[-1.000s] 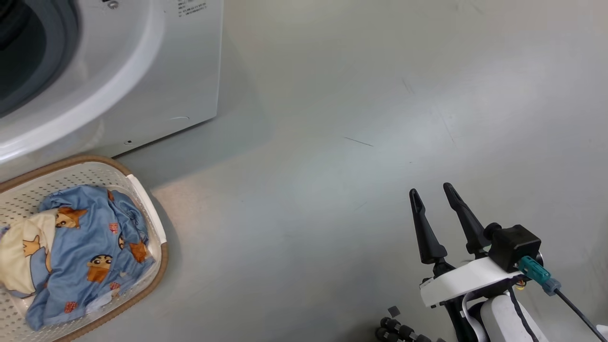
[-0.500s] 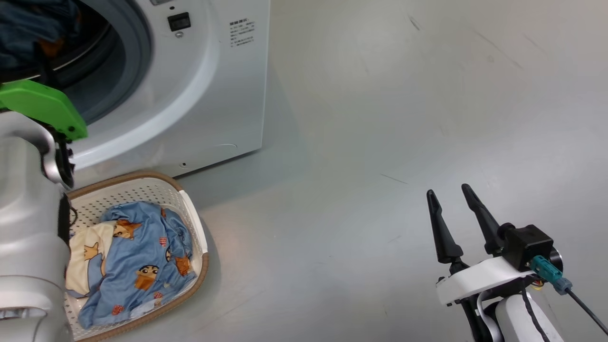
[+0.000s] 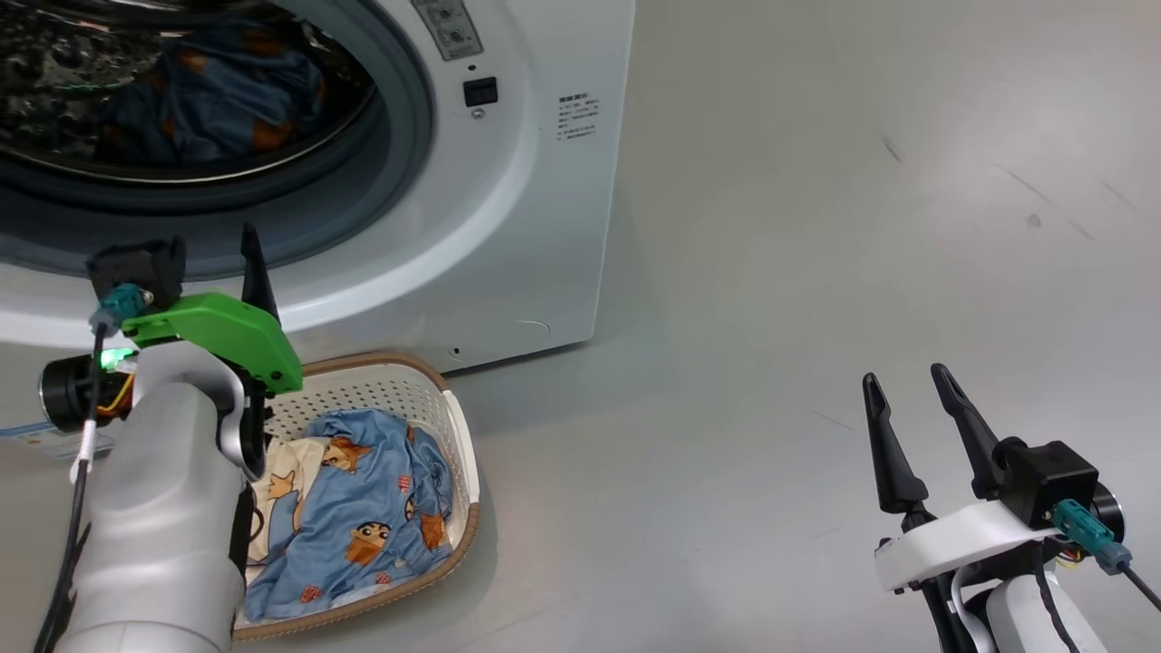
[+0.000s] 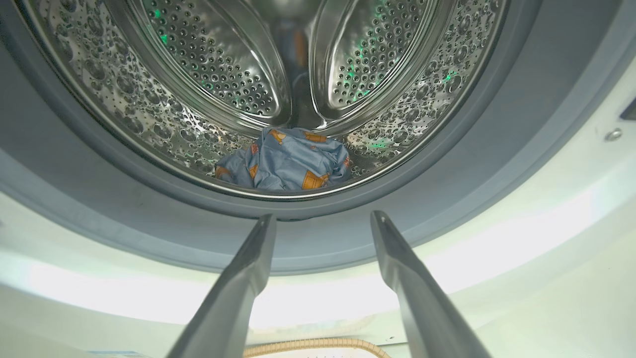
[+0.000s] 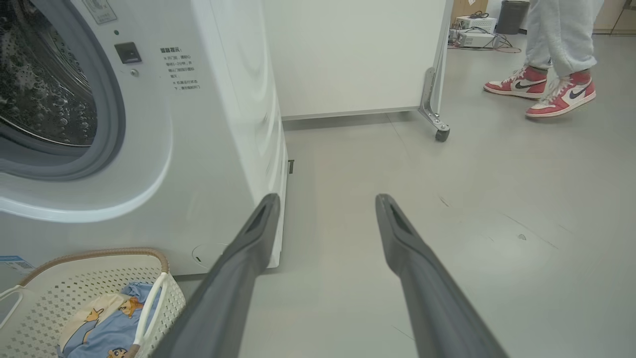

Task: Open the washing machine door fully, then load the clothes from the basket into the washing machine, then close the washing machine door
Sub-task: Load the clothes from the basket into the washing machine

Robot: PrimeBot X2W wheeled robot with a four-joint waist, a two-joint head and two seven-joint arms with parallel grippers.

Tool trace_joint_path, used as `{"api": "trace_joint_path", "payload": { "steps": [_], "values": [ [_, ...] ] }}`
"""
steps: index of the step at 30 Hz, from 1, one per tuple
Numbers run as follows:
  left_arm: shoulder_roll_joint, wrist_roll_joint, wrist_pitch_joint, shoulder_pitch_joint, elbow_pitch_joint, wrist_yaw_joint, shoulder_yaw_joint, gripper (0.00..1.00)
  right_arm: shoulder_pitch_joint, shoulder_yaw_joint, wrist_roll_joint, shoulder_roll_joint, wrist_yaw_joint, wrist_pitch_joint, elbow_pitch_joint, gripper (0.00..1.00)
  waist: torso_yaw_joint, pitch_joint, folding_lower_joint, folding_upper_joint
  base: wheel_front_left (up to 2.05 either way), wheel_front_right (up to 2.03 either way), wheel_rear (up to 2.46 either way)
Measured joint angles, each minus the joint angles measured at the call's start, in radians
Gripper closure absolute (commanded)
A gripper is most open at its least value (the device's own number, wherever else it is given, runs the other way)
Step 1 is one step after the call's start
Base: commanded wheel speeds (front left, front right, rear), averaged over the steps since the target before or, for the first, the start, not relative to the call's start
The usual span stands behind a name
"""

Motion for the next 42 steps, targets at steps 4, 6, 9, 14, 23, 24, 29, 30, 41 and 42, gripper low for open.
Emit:
{"api": "trace_joint_path", "payload": {
  "steps": [4, 6, 9, 14, 23, 24, 29, 30, 41, 42],
  "values": [
    [-0.014, 0.002, 0.0, 0.06, -0.075, -0.007, -0.01, 0.0, 0.021, -0.001, -0.002, -0.011, 0.0, 0.0, 0.0, 0.0, 0.039, -0.034, 0.0, 0.0, 0.0, 0.0, 0.0],
    [-0.014, 0.002, 0.0, 0.094, -0.105, -0.008, -0.01, 0.0, 0.028, -0.001, -0.007, -0.016, 0.0, 0.0, 0.001, 0.0, 0.056, -0.05, 0.0, 0.0, 0.0, 0.0, 0.0],
    [-0.015, 0.002, 0.0, 0.158, -0.145, -0.01, -0.006, 0.0, 0.03, 0.0, -0.009, -0.02, 0.0, 0.0, 0.001, 0.0, 0.078, -0.076, 0.0, 0.0, 0.0, 0.0, 0.0],
    [-0.023, -0.002, 0.0, 0.237, -0.214, -0.017, 0.005, 0.0, 0.061, -0.007, -0.009, -0.029, 0.0, 0.0, 0.0, 0.0, 0.117, -0.112, 0.0, 0.0, 0.0, 0.0, 0.0],
    [-0.035, -0.011, 0.0, 0.395, -0.35, -0.032, -0.007, 0.0, 0.092, -0.005, -0.009, -0.052, 0.0, 0.0, -0.002, 0.0, 0.185, -0.176, 0.0, 0.0, 0.0, 0.0, 0.0],
    [-0.036, -0.011, 0.0, 0.407, -0.358, -0.033, -0.011, 0.0, 0.095, -0.004, -0.009, -0.052, 0.0, 0.0, -0.002, 0.0, 0.19, -0.181, 0.0, 0.0, 0.0, 0.0, 0.0],
    [-0.036, -0.02, 0.0, 0.5, -0.447, -0.033, -0.011, 0.0, 0.11, 0.008, -0.009, -0.057, 0.0, 0.0, -0.002, 0.0, 0.208, -0.213, 0.0, 0.0, 0.0, 0.0, 0.0],
    [-0.036, -0.02, 0.0, 0.512, -0.46, -0.033, -0.01, 0.0, 0.111, 0.009, -0.009, -0.059, 0.0, 0.0, -0.002, 0.0, 0.21, -0.218, 0.0, 0.0, 0.0, 0.0, 0.0],
    [-0.036, -0.056, 0.0, 0.646, -0.571, -0.03, -0.014, 0.0, 0.143, -0.011, -0.009, -0.076, 0.0, 0.0, -0.009, 0.0, 0.225, -0.244, 0.0, 0.0, 0.0, 0.0, 0.0],
    [-0.036, -0.061, 0.0, 0.655, -0.581, -0.026, -0.015, 0.0, 0.146, -0.01, -0.009, -0.078, 0.0, 0.0, -0.009, 0.0, 0.229, -0.246, 0.0, 0.0, 0.0, 0.0, 0.0]
  ]
}}
